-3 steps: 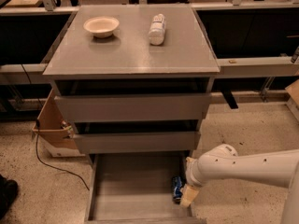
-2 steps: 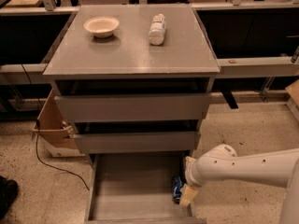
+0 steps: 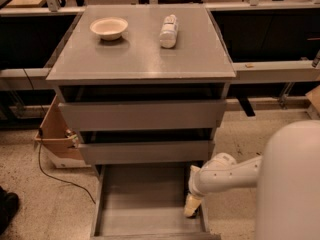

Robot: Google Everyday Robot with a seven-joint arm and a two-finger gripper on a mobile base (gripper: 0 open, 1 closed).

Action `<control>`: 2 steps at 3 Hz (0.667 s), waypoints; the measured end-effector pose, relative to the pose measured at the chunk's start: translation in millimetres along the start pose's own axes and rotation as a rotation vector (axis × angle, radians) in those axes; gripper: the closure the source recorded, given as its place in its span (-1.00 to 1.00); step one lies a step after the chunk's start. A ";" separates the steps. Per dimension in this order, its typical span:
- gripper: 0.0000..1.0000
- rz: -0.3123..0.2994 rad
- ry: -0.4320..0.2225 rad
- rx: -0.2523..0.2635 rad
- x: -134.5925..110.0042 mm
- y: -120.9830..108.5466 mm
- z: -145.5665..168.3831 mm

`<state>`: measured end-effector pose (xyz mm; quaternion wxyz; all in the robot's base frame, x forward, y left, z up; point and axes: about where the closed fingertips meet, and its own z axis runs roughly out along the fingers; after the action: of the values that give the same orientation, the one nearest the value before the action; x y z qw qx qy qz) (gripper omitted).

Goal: Pick pepsi can from bottom drawer and place on counter

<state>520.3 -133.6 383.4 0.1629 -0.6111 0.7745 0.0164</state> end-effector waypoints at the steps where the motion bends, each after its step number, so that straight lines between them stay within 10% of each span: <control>1: -1.00 0.013 0.002 -0.006 -10.2 -8.1 37.4; 2: -1.00 0.019 0.022 -0.015 -10.4 -9.4 63.5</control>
Offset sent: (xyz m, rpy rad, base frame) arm 0.0237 0.0410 -0.0962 -0.0395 0.0291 -0.0346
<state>546.1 -111.9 327.7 0.1498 -0.6049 0.7819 0.0170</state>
